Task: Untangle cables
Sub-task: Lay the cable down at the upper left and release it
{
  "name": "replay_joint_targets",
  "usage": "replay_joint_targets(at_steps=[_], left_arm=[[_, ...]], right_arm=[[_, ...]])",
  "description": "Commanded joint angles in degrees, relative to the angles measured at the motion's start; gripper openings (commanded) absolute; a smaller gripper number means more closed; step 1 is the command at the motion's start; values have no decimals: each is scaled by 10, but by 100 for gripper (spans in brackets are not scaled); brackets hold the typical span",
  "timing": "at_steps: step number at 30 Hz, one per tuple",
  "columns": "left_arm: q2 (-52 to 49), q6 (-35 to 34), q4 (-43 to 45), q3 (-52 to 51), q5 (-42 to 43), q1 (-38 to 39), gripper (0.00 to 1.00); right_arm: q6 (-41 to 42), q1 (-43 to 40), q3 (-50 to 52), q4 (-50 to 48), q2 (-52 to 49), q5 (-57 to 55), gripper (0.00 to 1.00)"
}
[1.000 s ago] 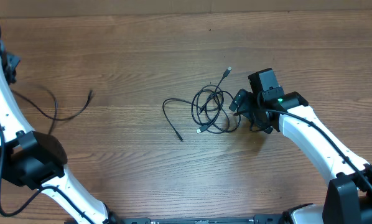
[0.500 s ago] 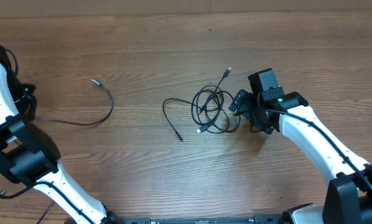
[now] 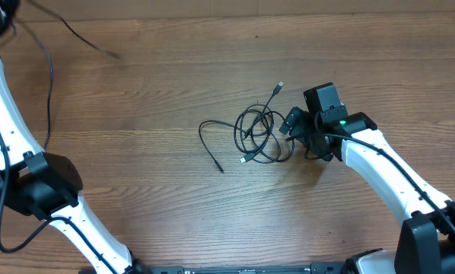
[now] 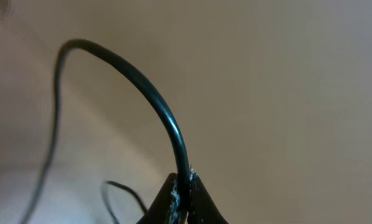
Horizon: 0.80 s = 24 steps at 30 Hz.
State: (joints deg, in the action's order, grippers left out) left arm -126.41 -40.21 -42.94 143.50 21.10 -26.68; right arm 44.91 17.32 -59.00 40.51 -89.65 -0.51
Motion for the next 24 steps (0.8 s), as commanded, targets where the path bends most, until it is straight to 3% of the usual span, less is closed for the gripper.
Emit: replay_joint_targets(at_steps=[1, 4, 10, 13, 16, 24], left_arm=[[9, 12, 26, 84, 12, -1, 4], [9, 16, 55, 102, 10, -9, 4], [-15, 120, 51, 76, -86, -9, 4], [-59, 112, 8, 75, -188, -13, 4], [-107, 83, -10, 75, -238, -19, 4], [-233, 8, -38, 75, -254, -26, 4]], right_arm=[[-4, 0, 1, -4, 0, -9, 97], [-4, 0, 1, -12, 0, -9, 97], [-4, 0, 1, -14, 0, -9, 96], [-4, 0, 1, -13, 0, -9, 96], [-4, 0, 1, -12, 0, -9, 96], [-2, 0, 1, -12, 0, -9, 93]])
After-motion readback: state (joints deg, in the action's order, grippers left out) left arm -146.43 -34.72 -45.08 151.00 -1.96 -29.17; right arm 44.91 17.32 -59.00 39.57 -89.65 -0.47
